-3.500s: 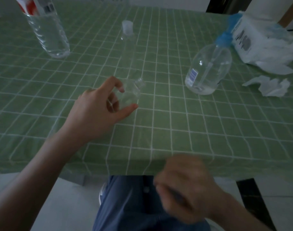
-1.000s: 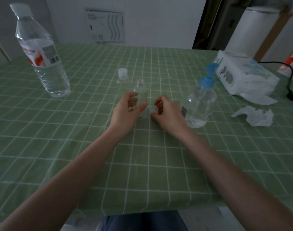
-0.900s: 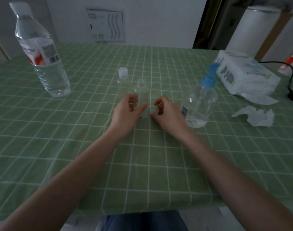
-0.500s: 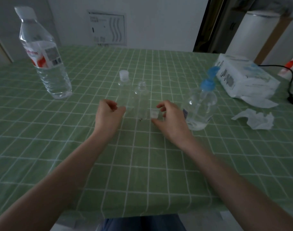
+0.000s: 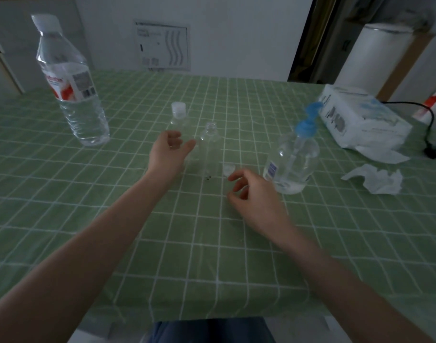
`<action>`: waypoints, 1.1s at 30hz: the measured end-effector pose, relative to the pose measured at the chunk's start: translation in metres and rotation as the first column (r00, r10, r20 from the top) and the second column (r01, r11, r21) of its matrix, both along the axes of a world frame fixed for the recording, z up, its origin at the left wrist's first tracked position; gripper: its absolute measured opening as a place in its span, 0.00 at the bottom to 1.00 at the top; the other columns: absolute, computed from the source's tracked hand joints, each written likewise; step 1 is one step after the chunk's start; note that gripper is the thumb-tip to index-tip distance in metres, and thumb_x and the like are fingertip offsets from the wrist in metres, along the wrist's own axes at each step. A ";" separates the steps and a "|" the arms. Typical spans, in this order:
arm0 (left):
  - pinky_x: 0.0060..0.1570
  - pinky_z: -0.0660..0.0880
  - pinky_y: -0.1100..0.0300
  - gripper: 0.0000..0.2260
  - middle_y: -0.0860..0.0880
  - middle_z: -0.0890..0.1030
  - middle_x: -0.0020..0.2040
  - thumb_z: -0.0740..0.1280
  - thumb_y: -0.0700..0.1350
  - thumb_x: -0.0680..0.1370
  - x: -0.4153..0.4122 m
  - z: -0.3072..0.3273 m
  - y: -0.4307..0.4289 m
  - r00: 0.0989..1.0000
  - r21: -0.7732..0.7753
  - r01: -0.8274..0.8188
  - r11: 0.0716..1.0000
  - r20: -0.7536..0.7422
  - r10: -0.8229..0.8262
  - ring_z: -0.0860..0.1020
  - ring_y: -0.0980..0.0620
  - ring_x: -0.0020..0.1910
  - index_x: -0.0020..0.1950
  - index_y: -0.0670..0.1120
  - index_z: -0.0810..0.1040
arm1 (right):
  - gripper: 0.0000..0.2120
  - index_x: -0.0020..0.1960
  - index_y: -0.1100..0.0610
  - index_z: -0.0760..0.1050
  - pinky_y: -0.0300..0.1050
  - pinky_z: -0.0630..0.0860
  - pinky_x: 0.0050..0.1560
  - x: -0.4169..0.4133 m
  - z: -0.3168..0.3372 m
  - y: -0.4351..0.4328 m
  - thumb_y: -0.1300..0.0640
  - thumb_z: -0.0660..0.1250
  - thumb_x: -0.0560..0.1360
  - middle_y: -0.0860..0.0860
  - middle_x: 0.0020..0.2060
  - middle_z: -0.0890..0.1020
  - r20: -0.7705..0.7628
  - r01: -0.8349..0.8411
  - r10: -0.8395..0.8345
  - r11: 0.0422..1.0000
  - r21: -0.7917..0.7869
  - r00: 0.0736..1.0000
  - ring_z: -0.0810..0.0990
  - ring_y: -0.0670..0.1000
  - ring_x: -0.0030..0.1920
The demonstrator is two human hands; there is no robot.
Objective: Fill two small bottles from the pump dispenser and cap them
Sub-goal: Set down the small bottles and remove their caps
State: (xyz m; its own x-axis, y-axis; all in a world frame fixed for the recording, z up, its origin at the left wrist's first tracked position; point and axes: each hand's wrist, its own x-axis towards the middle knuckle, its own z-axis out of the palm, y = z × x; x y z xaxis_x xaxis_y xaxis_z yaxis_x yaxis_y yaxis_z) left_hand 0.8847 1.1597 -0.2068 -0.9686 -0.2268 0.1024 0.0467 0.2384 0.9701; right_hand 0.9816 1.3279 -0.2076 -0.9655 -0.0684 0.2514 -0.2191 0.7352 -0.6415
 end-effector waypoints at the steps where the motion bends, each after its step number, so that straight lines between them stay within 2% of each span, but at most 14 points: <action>1: 0.38 0.71 0.64 0.17 0.53 0.77 0.47 0.71 0.48 0.73 0.007 0.003 -0.005 1.000 0.003 -0.008 1.000 0.004 0.008 0.76 0.56 0.43 0.59 0.45 0.73 | 0.10 0.57 0.56 0.75 0.22 0.69 0.35 0.002 0.001 -0.001 0.61 0.66 0.76 0.42 0.39 0.72 0.003 -0.014 0.014 1.000 -0.015 1.000 0.72 0.37 0.36; 4: 0.41 0.72 0.59 0.10 0.51 0.77 0.41 0.69 0.45 0.74 0.044 0.008 -0.020 0.996 0.099 0.068 0.993 0.044 -0.073 0.77 0.52 0.41 0.54 0.46 0.75 | 0.05 0.52 0.56 0.77 0.22 0.70 0.36 0.009 0.006 -0.004 0.60 0.65 0.77 0.41 0.37 0.76 0.017 -0.069 0.071 0.991 -0.115 0.997 0.74 0.38 0.34; 6: 0.42 0.74 0.56 0.06 0.49 0.78 0.40 0.68 0.46 0.73 0.078 0.008 -0.029 0.979 0.072 0.195 0.978 0.049 -0.198 0.78 0.49 0.42 0.48 0.50 0.74 | 0.03 0.50 0.54 0.76 0.25 0.72 0.37 0.013 0.010 -0.007 0.58 0.64 0.78 0.42 0.37 0.78 0.007 -0.132 0.136 0.969 -0.209 0.991 0.76 0.39 0.34; 8: 0.41 0.76 0.55 0.10 0.49 0.79 0.41 0.66 0.51 0.68 0.107 0.009 -0.034 0.960 -0.046 0.273 0.961 0.068 -0.270 0.80 0.50 0.40 0.47 0.52 0.74 | 0.04 0.51 0.53 0.75 0.28 0.74 0.38 0.017 0.015 -0.009 0.55 0.66 0.76 0.45 0.38 0.79 0.024 -0.204 0.225 0.921 -0.331 0.974 0.77 0.38 0.37; 10: 0.35 0.75 0.59 0.13 0.50 0.79 0.40 0.67 0.54 0.67 0.127 0.007 -0.036 0.964 -0.290 0.267 0.919 0.070 -0.258 0.80 0.51 0.37 0.47 0.51 0.73 | 0.14 0.55 0.53 0.74 0.30 0.73 0.37 0.020 0.019 -0.011 0.50 0.69 0.71 0.46 0.38 0.80 0.089 -0.255 0.335 0.840 -0.479 0.938 0.77 0.39 0.35; 12: 0.31 0.71 0.64 0.13 0.52 0.78 0.37 0.67 0.55 0.67 0.137 0.005 -0.035 0.970 -0.499 0.222 0.838 0.024 -0.242 0.78 0.53 0.35 0.48 0.51 0.72 | 0.21 0.57 0.52 0.72 0.30 0.72 0.35 0.021 0.022 -0.014 0.45 0.69 0.67 0.46 0.37 0.80 0.135 -0.280 0.410 0.794 -0.539 0.902 0.76 0.38 0.32; 15: 0.28 0.68 0.65 0.21 0.57 0.75 0.34 0.60 0.69 0.65 0.144 0.005 -0.031 0.963 -0.655 0.166 0.737 -0.053 -0.264 0.75 0.60 0.31 0.49 0.57 0.66 | 0.14 0.51 0.57 0.73 0.28 0.70 0.30 0.023 0.022 -0.018 0.48 0.66 0.72 0.45 0.30 0.79 0.115 -0.312 0.443 0.770 -0.557 0.889 0.76 0.37 0.28; 17: 0.26 0.65 0.66 0.21 0.57 0.73 0.31 0.54 0.73 0.64 0.144 0.004 -0.030 0.956 -0.719 0.126 0.683 -0.096 -0.277 0.72 0.63 0.29 0.48 0.61 0.60 | 0.10 0.46 0.59 0.73 0.28 0.68 0.28 0.023 0.020 -0.017 0.51 0.65 0.75 0.45 0.28 0.77 0.077 -0.318 0.433 0.761 -0.565 0.898 0.75 0.37 0.26; 21: 0.25 0.64 0.67 0.19 0.55 0.72 0.26 0.54 0.72 0.65 0.140 0.003 -0.030 0.925 -0.728 0.203 0.655 -0.077 -0.372 0.71 0.61 0.23 0.46 0.61 0.61 | 0.14 0.45 0.65 0.70 0.29 0.68 0.30 0.024 0.019 -0.015 0.53 0.62 0.77 0.47 0.27 0.73 0.030 -0.371 0.439 0.792 -0.486 0.898 0.72 0.40 0.26; 24: 0.26 0.66 0.66 0.19 0.52 0.73 0.25 0.54 0.73 0.64 0.136 0.003 -0.033 0.905 -0.711 0.269 0.650 -0.045 -0.424 0.71 0.58 0.22 0.44 0.61 0.63 | 0.15 0.45 0.66 0.69 0.33 0.68 0.30 0.023 0.018 -0.013 0.51 0.60 0.77 0.48 0.28 0.71 -0.001 -0.417 0.469 0.784 -0.461 0.883 0.70 0.43 0.28; 27: 0.24 0.67 0.69 0.20 0.52 0.77 0.27 0.57 0.72 0.63 0.133 0.005 -0.032 0.889 -0.594 0.377 0.711 0.017 -0.457 0.73 0.60 0.22 0.43 0.59 0.67 | 0.11 0.48 0.61 0.70 0.43 0.70 0.32 0.024 0.018 -0.009 0.52 0.60 0.78 0.45 0.31 0.71 -0.029 -0.461 0.493 0.787 -0.410 0.869 0.70 0.50 0.31; 29: 0.24 0.69 0.68 0.20 0.55 0.79 0.29 0.58 0.71 0.63 0.133 0.004 -0.034 0.881 -0.538 0.416 0.733 0.038 -0.472 0.74 0.61 0.23 0.43 0.58 0.69 | 0.05 0.52 0.55 0.71 0.41 0.71 0.34 0.023 0.020 -0.005 0.55 0.61 0.78 0.43 0.33 0.72 -0.016 -0.493 0.523 0.793 -0.357 0.852 0.71 0.49 0.32; 31: 0.25 0.69 0.68 0.21 0.53 0.78 0.27 0.58 0.71 0.62 0.133 0.003 -0.035 0.888 -0.573 0.397 0.717 0.041 -0.459 0.76 0.60 0.24 0.43 0.57 0.69 | 0.07 0.55 0.52 0.71 0.40 0.73 0.37 0.022 0.020 0.000 0.59 0.63 0.77 0.51 0.35 0.73 0.015 -0.514 0.553 0.784 -0.349 0.833 0.72 0.50 0.34; 33: 0.26 0.67 0.69 0.21 0.52 0.77 0.27 0.57 0.72 0.62 0.134 0.004 -0.036 0.898 -0.614 0.367 0.699 0.037 -0.439 0.77 0.61 0.27 0.42 0.58 0.68 | 0.11 0.58 0.52 0.71 0.39 0.75 0.41 0.020 0.019 0.003 0.58 0.65 0.76 0.51 0.39 0.75 0.055 -0.507 0.561 0.782 -0.362 0.826 0.75 0.47 0.37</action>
State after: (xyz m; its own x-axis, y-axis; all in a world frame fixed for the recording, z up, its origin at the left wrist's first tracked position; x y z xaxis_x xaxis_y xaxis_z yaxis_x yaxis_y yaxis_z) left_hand 1.0183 1.1237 -0.2028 -0.9278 0.3245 0.1840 0.3657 0.6940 0.6202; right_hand 1.0019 1.3305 -0.1884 -0.8244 -0.5273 0.2055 -0.3960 0.2780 -0.8752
